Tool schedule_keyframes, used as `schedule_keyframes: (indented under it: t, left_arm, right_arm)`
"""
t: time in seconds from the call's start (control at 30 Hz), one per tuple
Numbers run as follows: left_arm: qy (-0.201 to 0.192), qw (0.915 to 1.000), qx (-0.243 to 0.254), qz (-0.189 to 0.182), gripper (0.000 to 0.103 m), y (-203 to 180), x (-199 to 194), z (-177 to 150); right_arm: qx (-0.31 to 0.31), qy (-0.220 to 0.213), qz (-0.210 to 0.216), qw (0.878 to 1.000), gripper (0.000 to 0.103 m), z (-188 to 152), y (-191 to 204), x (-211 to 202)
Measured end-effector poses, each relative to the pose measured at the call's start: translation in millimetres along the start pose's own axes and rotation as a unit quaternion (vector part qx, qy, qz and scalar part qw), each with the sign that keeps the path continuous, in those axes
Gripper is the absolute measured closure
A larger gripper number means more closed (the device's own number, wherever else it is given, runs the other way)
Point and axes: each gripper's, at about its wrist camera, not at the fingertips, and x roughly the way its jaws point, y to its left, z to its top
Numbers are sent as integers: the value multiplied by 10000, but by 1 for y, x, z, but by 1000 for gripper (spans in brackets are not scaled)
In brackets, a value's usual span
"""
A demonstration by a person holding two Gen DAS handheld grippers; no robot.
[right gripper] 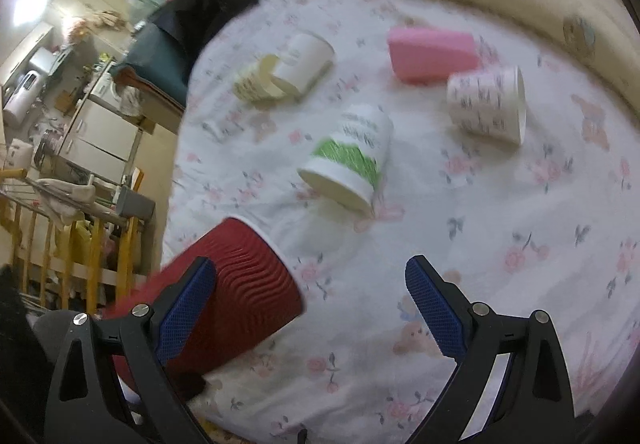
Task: Flip cup upside down
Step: 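Lift and rotate the red cup with the left gripper, rim facing down, then lower the inverted red cup onto the sheet with the left gripper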
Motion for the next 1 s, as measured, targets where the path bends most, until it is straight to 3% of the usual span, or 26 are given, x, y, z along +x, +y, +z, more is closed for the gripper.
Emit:
schedule_keyframes:
  t: [0.17, 0.3, 0.57, 0.67, 0.77, 1.0]
  left_arm:
    - [-209, 9997, -136, 59, 41, 9, -6, 5]
    - [-131, 9995, -194, 235, 40, 14, -1, 9]
    - [330, 9974, -272, 578, 40, 10, 33, 30]
    - [481, 9954, -262, 790, 40, 5, 52, 38]
    - [507, 9935, -196, 1002, 40, -2, 71, 46]
    - [813, 9888, -245, 1225, 40, -8, 111, 57]
  right_arm:
    - [32, 186, -56, 9998, 5, -5, -3, 8]
    - [72, 188, -10, 9998, 5, -6, -4, 6]
    - [306, -1015, -273, 9940, 5, -7, -22, -63]
    - [502, -1193, -364, 9909, 5, -9, -37, -79]
    - [807, -1165, -23, 9899, 5, -9, -54, -86]
    - [1132, -1222, 272, 9857, 5, -5, -68, -91]
